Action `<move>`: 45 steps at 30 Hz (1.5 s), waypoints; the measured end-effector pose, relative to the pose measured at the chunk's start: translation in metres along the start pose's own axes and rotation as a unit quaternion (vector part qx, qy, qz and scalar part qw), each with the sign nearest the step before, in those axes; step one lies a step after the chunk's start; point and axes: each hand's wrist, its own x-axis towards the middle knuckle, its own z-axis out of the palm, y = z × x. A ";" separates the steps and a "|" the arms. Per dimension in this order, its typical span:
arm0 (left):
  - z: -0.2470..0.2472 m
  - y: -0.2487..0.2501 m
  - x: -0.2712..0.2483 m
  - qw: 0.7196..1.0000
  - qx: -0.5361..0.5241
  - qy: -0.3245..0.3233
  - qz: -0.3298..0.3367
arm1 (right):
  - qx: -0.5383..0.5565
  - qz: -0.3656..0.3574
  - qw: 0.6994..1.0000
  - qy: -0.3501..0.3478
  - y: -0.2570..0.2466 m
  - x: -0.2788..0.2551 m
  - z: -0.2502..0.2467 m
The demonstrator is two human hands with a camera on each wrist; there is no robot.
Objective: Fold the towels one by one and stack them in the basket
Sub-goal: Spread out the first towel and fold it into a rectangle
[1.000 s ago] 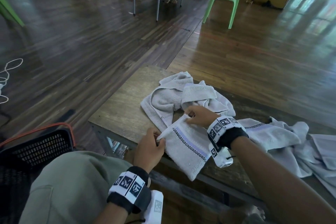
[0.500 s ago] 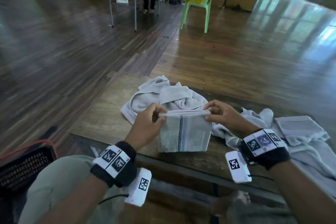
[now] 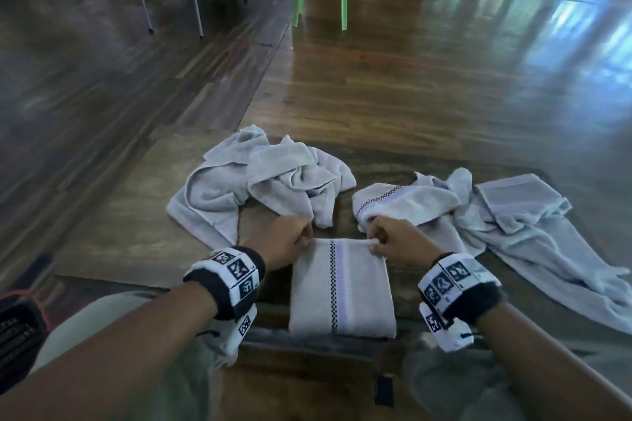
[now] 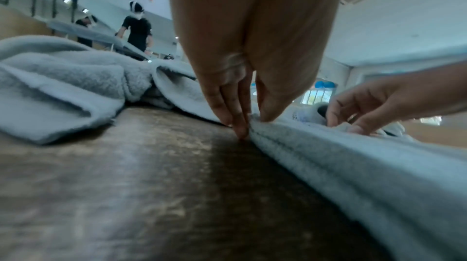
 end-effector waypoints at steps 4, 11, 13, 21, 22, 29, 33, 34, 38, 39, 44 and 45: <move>0.005 -0.008 0.004 1.000 0.022 0.017 0.004 | -0.043 -0.006 0.999 0.007 0.005 0.008 0.007; 0.008 -0.010 0.004 0.999 -0.018 0.019 0.029 | -0.049 -0.051 0.996 0.059 0.013 0.006 0.016; 0.007 -0.009 0.003 0.999 -0.022 0.025 0.024 | -0.039 -0.051 0.995 0.081 0.017 0.003 0.017; 0.006 -0.005 0.000 0.998 -0.015 0.049 0.027 | -0.011 -0.042 0.994 0.101 0.015 0.002 0.014; 0.006 -0.004 -0.001 0.998 -0.014 0.049 0.024 | -0.014 -0.036 0.994 0.098 0.015 0.001 0.015; 0.007 0.003 -0.004 0.998 0.008 0.061 0.009 | -0.117 -0.091 0.975 0.168 0.006 -0.002 0.025; 0.009 0.014 -0.016 0.993 0.063 0.088 0.049 | -0.231 -0.042 0.959 0.160 -0.001 -0.022 0.033; 0.010 0.018 -0.020 0.992 0.062 0.087 0.063 | -0.254 -0.044 0.952 0.168 -0.002 -0.027 0.035; 0.032 0.041 -0.041 0.994 0.060 0.051 0.070 | -0.240 -0.030 0.955 0.170 -0.017 -0.050 0.046; 0.041 0.044 -0.044 0.996 0.068 0.037 0.054 | -0.227 -0.018 0.961 0.159 -0.020 -0.054 0.050; 0.071 0.043 -0.044 0.995 0.087 0.038 -0.019 | -0.175 0.040 0.976 0.122 -0.025 -0.060 0.069; 0.074 0.042 -0.042 0.995 0.086 0.045 -0.024 | -0.165 0.050 0.978 0.119 -0.026 -0.060 0.071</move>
